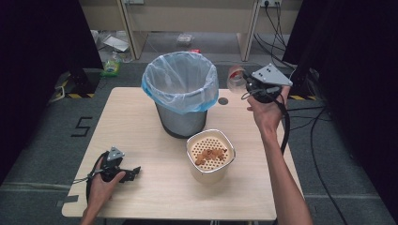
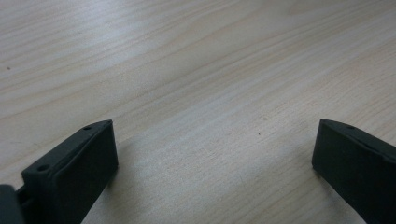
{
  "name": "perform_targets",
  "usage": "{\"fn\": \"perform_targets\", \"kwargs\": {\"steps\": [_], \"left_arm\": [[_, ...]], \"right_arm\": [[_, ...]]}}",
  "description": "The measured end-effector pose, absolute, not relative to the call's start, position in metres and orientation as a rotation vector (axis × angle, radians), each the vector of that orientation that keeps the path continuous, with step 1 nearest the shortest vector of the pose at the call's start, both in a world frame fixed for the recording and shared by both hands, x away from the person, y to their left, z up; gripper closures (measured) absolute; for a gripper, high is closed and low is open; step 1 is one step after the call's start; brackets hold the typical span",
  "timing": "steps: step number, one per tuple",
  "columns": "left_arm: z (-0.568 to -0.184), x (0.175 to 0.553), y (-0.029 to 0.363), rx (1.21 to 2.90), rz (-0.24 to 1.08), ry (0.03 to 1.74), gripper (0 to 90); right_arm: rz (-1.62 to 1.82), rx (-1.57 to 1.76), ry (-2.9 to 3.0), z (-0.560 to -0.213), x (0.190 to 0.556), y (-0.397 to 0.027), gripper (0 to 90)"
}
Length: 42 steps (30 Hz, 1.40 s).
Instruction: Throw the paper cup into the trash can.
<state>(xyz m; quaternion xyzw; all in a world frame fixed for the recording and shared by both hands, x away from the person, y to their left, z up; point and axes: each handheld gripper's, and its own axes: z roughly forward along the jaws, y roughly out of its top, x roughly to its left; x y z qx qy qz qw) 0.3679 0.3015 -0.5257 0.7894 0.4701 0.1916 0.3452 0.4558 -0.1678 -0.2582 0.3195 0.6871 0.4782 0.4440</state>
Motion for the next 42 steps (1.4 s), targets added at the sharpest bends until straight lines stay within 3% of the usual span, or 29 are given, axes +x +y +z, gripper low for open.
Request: {"fn": "perform_targets", "kwargs": {"steps": [10,27,35,42], "left_arm": [[-0.526,0.368,0.302,2.049,0.497,1.22,0.0],[-0.526,0.368,0.302,2.05,0.497,1.22,0.0],[-0.526,0.367,0.302,2.052,0.495,1.217,0.0],[-0.526,0.367,0.302,2.052,0.495,1.217,0.0]], "right_arm": [[1.21,0.723,1.743,-0.236,0.468,-0.132,88.0],[1.235,0.728,1.931,-0.244,0.512,-0.05,86.0],[1.268,0.829,1.977,-0.252,0.522,-0.034,67.7],[1.287,0.892,1.961,-0.251,0.516,-0.061,58.4]]}}
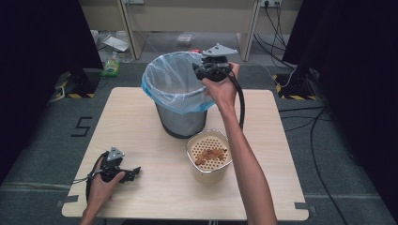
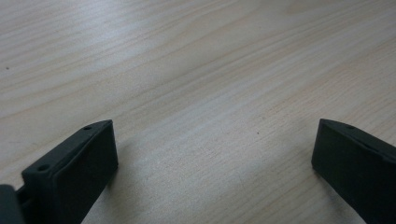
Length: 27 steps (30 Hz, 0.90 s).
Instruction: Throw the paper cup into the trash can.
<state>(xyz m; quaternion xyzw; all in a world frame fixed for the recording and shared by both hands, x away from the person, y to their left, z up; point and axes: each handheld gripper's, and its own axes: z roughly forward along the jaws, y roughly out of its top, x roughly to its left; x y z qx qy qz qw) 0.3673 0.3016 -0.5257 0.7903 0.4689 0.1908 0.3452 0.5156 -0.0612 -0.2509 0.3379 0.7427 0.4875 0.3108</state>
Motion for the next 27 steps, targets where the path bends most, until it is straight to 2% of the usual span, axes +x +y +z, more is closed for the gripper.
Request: {"fn": "perform_targets", "kwargs": {"steps": [8,12,27], "left_arm": [[-0.526,0.367,0.302,2.052,0.496,1.217,0.0],[-0.526,0.367,0.302,2.051,0.496,1.217,0.0],[-0.526,0.367,0.302,2.052,0.496,1.219,0.0]], "right_arm": [[1.29,0.971,1.961,-0.259,0.5,-0.106,45.0],[1.272,0.997,1.964,-0.266,0.489,-0.127,41.2],[1.19,1.069,1.976,-0.31,0.449,-0.189,38.1]]}}
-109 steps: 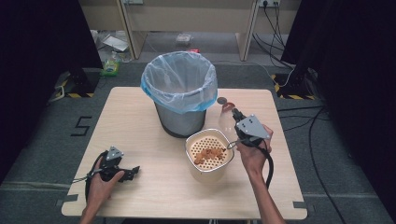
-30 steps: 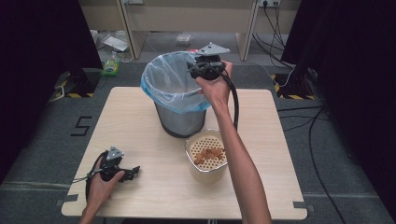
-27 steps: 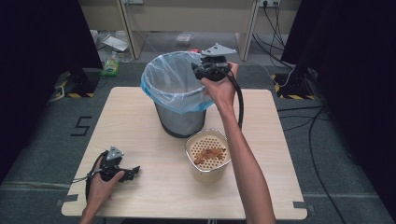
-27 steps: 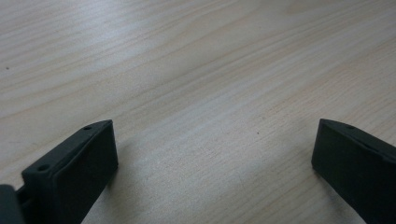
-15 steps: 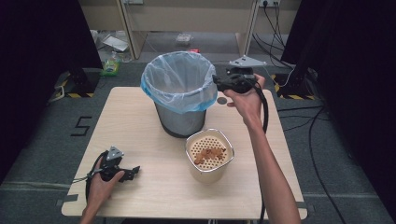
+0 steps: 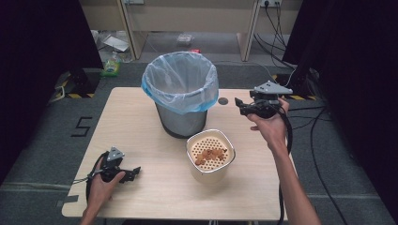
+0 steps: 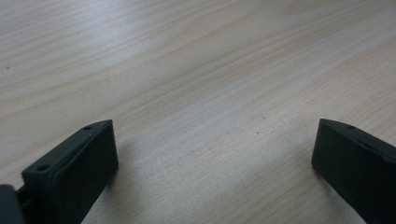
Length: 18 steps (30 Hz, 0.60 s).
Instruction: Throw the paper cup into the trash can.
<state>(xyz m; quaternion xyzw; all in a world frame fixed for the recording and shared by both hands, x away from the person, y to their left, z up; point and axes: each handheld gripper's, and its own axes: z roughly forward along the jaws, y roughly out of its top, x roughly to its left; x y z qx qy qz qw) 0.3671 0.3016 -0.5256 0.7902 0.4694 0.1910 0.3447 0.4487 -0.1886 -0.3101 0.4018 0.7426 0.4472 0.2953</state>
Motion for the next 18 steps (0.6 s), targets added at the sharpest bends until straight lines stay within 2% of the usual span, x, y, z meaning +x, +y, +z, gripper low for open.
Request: {"fn": "perform_targets", "kwargs": {"steps": [18], "left_arm": [[-0.526,0.367,0.302,2.052,0.496,1.218,0.0]], "right_arm": [[1.122,1.165,1.992,-0.381,0.407,-0.23,35.2]]}}
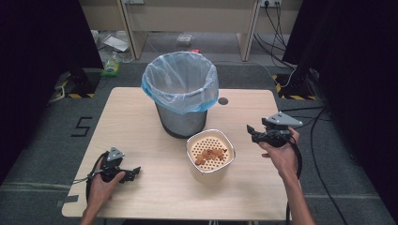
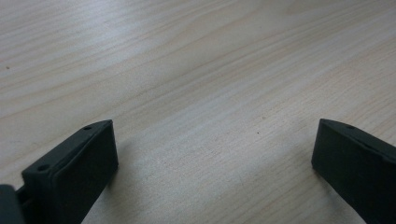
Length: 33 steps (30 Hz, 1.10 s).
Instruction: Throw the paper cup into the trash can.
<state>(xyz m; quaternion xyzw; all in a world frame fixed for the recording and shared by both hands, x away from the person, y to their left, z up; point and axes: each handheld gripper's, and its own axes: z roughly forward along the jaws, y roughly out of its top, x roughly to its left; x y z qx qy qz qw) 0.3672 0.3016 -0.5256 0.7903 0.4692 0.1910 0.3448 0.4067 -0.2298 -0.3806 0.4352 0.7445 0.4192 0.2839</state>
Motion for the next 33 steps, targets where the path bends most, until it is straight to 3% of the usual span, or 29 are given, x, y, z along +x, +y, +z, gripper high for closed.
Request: {"fn": "perform_targets", "kwargs": {"steps": [18,33], "left_arm": [[-0.526,0.366,0.301,2.049,0.497,1.221,0.0],[-0.526,0.366,0.301,2.049,0.497,1.222,0.0]], "right_arm": [[1.088,1.296,2.025,-0.46,0.376,-0.237,33.6],[0.982,1.336,2.128,-0.493,0.357,-0.231,31.6]]}}
